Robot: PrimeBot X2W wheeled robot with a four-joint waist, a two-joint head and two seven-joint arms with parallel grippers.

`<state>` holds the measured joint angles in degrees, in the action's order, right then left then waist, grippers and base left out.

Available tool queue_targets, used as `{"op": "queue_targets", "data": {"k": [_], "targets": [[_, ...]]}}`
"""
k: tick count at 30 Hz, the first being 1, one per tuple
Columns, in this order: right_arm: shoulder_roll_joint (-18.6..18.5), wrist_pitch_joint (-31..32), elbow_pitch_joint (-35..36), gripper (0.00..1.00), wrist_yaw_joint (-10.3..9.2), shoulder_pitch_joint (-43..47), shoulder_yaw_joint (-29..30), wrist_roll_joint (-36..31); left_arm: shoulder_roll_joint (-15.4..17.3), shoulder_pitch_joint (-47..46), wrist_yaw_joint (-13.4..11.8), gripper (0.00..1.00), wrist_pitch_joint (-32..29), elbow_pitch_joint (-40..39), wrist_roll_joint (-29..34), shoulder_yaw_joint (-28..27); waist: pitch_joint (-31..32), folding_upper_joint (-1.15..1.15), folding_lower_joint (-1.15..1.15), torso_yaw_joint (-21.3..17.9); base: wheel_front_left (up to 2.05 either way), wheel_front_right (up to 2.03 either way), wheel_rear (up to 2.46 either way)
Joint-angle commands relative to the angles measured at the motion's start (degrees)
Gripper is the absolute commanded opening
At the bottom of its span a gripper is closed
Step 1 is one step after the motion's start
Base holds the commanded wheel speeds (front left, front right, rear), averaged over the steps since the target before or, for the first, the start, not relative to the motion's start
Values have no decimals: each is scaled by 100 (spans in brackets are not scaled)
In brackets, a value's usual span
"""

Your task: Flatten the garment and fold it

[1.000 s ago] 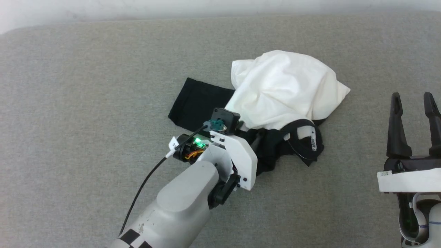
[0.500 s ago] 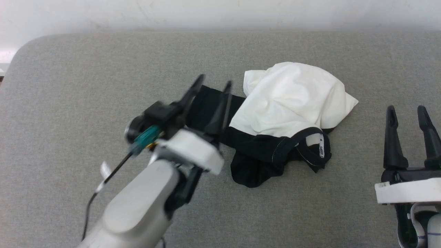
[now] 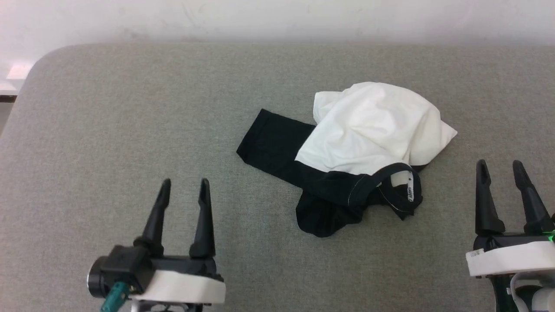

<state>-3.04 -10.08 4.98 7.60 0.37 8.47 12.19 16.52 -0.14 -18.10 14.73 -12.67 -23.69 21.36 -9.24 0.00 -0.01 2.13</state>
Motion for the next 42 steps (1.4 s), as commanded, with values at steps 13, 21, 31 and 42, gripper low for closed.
{"op": "queue_targets", "data": {"k": [13, 21, 31, 42], "targets": [[-693, 1416, 458, 100, -11, -1095, -210, 471, -955, -78, 1041, 100, 27, 220, 758, -563, -389, 0, 1, 272, 0, 0, 0], [-1623, 2836, 115, 100, -11, -2343, -755, 1107, -1202, -224, 1314, 100, 27, 266, 999, -642, -799, 0, 1, 364, 0, 0, 0], [-2447, 4513, -1155, 100, -11, -3432, -1371, 1411, -1347, -569, 1521, 100, 27, 415, 1085, -480, -1363, 0, 1, 749, 0, 0, 0], [-2724, 4993, -2365, 100, -11, -3717, -1846, 1371, -1362, -705, 1437, 100, 27, 466, 970, -235, -1670, 0, 1, 1042, 0, 0, 0]]}}
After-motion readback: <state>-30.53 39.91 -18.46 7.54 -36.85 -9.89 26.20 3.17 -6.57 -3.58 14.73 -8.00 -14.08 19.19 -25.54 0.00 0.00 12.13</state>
